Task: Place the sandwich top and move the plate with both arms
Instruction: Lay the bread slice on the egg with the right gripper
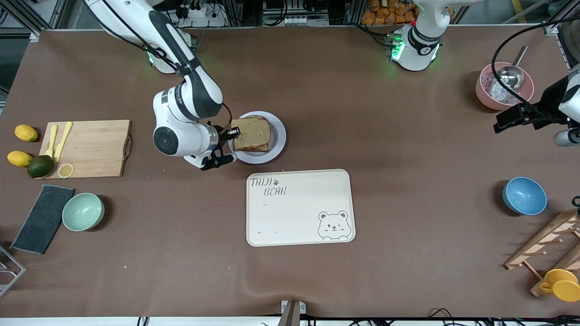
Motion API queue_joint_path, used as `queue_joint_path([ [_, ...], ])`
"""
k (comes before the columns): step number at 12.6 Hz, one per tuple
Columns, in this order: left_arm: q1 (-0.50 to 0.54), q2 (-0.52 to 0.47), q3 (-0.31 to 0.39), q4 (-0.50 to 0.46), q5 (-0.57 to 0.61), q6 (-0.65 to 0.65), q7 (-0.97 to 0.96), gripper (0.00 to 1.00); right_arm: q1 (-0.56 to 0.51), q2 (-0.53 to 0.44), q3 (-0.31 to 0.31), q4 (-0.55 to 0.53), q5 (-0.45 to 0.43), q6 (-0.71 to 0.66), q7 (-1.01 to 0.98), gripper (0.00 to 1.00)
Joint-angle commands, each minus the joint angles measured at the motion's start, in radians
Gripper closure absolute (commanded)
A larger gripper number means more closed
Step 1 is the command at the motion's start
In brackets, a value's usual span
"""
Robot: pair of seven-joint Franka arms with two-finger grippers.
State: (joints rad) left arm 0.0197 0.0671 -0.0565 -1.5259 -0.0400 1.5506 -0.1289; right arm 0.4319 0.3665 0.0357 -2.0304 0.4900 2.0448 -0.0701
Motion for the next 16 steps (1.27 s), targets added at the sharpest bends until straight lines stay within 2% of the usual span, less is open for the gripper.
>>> queue_joint_path([
  [1,-0.004,0.01,-0.002,0.003,-0.041,0.023,0.014,0.0,0.024,-0.003,-0.01,-0.027,0.031,0.029,0.009,1.0],
  [3,-0.001,0.017,-0.002,-0.003,-0.043,0.019,0.017,0.0,0.025,0.011,-0.01,-0.027,0.064,0.029,0.038,0.77],
  [4,-0.004,0.017,-0.003,-0.005,-0.043,0.014,0.018,0.0,0.04,0.011,-0.01,-0.025,0.064,0.031,0.087,0.6],
  [5,-0.003,0.017,-0.016,-0.011,-0.043,0.014,0.021,0.0,0.06,0.009,-0.01,-0.024,0.064,0.031,0.116,0.56],
  [6,-0.006,0.019,-0.02,-0.01,-0.043,0.019,0.023,0.0,0.057,0.009,-0.011,-0.024,0.064,0.031,0.121,0.38],
  [7,-0.009,0.022,-0.022,-0.008,-0.043,0.019,0.023,0.0,0.05,0.009,-0.011,-0.019,0.064,0.028,0.119,0.05],
  [8,-0.023,0.026,-0.022,-0.013,-0.044,0.022,0.023,0.0,0.047,0.009,-0.013,-0.016,0.062,0.02,0.118,0.0],
  [10,-0.047,0.039,-0.022,-0.034,-0.099,0.034,0.023,0.0,0.024,0.005,-0.016,0.004,0.059,-0.003,0.109,0.0],
  [11,-0.049,0.033,-0.022,-0.089,-0.138,0.077,0.025,0.0,-0.002,0.005,-0.017,0.028,0.05,-0.053,0.108,0.0],
  [12,-0.056,0.03,-0.038,-0.138,-0.144,0.118,0.044,0.0,-0.027,0.0,-0.019,0.057,0.044,-0.099,0.108,0.0],
  [14,-0.06,0.03,-0.095,-0.218,-0.146,0.199,0.06,0.0,-0.085,-0.003,-0.034,0.114,-0.04,-0.162,0.104,0.0],
  [16,-0.06,0.034,-0.153,-0.31,-0.15,0.314,0.06,0.0,-0.197,0.003,-0.034,0.166,-0.051,-0.214,0.099,0.0],
])
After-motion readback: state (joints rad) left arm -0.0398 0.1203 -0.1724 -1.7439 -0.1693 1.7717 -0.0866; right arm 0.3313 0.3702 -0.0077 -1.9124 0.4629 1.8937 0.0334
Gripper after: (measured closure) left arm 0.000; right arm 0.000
